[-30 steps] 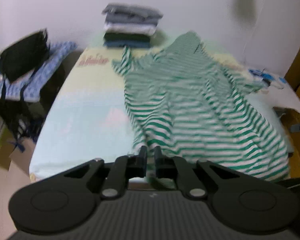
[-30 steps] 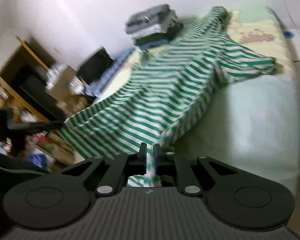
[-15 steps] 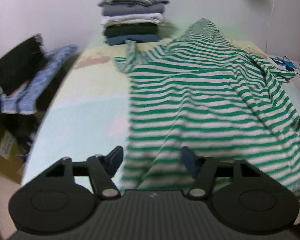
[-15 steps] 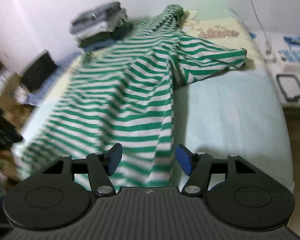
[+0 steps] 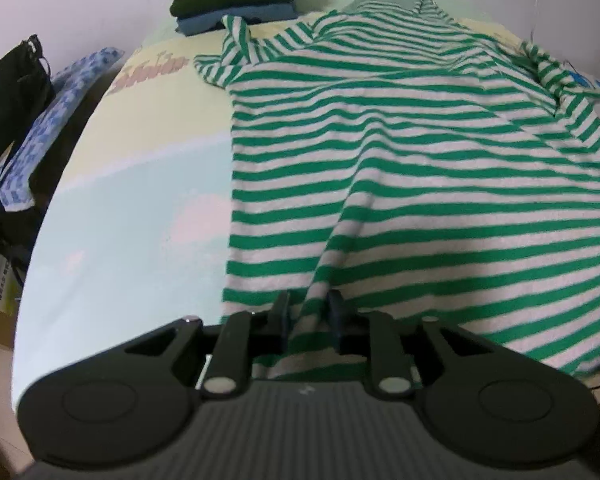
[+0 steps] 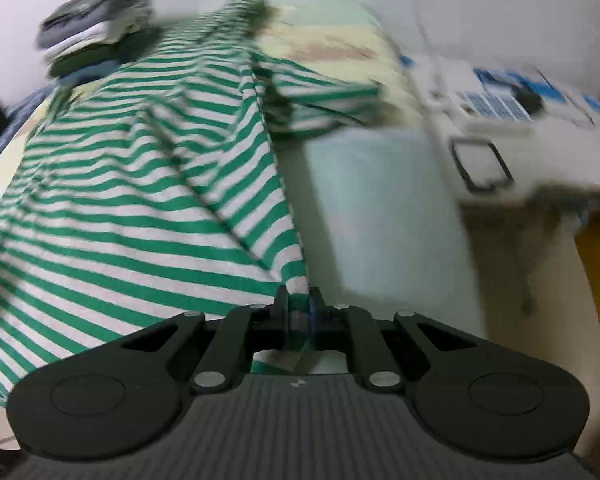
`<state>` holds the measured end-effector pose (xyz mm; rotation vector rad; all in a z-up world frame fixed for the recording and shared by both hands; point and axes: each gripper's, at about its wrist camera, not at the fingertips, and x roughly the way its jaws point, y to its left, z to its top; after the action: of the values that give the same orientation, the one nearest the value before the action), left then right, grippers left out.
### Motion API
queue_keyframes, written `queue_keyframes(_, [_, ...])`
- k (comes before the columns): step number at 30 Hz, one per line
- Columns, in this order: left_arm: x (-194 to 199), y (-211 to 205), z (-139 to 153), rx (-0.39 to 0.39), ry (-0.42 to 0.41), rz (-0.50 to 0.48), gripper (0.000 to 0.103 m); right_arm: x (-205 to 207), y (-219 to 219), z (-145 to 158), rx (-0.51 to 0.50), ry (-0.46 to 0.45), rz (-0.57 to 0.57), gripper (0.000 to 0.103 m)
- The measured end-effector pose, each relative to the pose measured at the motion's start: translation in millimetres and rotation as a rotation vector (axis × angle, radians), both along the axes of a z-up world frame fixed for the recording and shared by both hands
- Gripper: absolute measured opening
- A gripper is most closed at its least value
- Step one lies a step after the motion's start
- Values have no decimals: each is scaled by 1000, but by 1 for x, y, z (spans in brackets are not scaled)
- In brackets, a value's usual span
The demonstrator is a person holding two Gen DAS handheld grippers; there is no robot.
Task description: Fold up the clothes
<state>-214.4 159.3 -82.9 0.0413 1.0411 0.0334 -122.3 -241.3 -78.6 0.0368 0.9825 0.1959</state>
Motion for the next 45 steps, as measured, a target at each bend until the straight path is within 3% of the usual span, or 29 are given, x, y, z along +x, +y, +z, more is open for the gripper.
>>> queue_keyframes(3, [10, 2, 7, 9, -1, -43, 25, 2, 1, 4, -8, 48, -12, 17])
queue_keyframes(5, [24, 3, 15, 17, -40, -70, 32, 10, 7, 13, 22, 35, -47, 35])
queue_keyframes(7, [43, 2, 23, 20, -88, -100, 38, 23, 17, 27, 58, -56, -91, 58])
queue_keyframes(9, [66, -3, 28, 23, -131, -140, 38, 41, 34, 37, 63, -150, -103, 70])
queue_keyframes(10, [77, -6, 29, 27, -149, -158, 38, 53, 45, 39, 48, -191, -88, 72])
queue_keyframes(14, [118, -20, 20, 41, -162, -209, 43, 102, 91, 25, -108, -267, -54, 71])
queue_keyframes(17, [136, -24, 7, 39, -137, -208, 45, 130, 104, 9, -164, -258, -58, 62])
queue_keyframes(18, [140, -23, 3, 36, -130, -202, 45, 138, 106, 4, -172, -246, -62, 52])
queue_keyframes(19, [144, -21, 0, 31, -122, -196, 46, 142, 105, 1, -175, -231, -76, 31])
queue_keyframes(21, [147, -14, -3, 14, -115, -186, 49, 142, 92, 4, -166, -208, -154, 9])
queue_keyframes(23, [147, -8, -5, 6, -113, -184, 61, 130, 69, 13, -111, -228, -262, 10])
queue_keyframes(26, [147, 0, -9, -3, -106, -186, 64, 100, 35, 22, -103, -250, -414, 10])
queue_keyframes(30, [149, 10, -14, -38, -98, -185, 70, 72, -6, 7, -95, -140, -579, 11])
queue_keyframes(32, [150, 13, -15, -44, -97, -187, 74, 62, -17, 1, -112, -93, -648, 17])
queue_keyframes(36, [153, 13, -16, -44, -87, -168, 80, 49, -21, 14, -260, -130, -778, 48])
queue_keyframes(38, [153, 11, -16, -37, -85, -158, 82, 47, -22, 27, -220, -194, -742, 53])
queue_keyframes(40, [153, 7, -16, -21, -85, -142, 85, 56, -18, 38, -141, -240, -632, 53])
queue_keyframes(41, [153, 4, -16, -12, -84, -134, 86, 65, -13, 42, -109, -260, -562, 55])
queue_keyframes(43, [153, -2, -15, 7, -76, -124, 86, 91, 4, 41, -69, -251, -378, 73])
queue_keyframes(45, [151, -10, -14, 41, -78, -123, 86, 119, 26, 30, -85, -204, -182, 72])
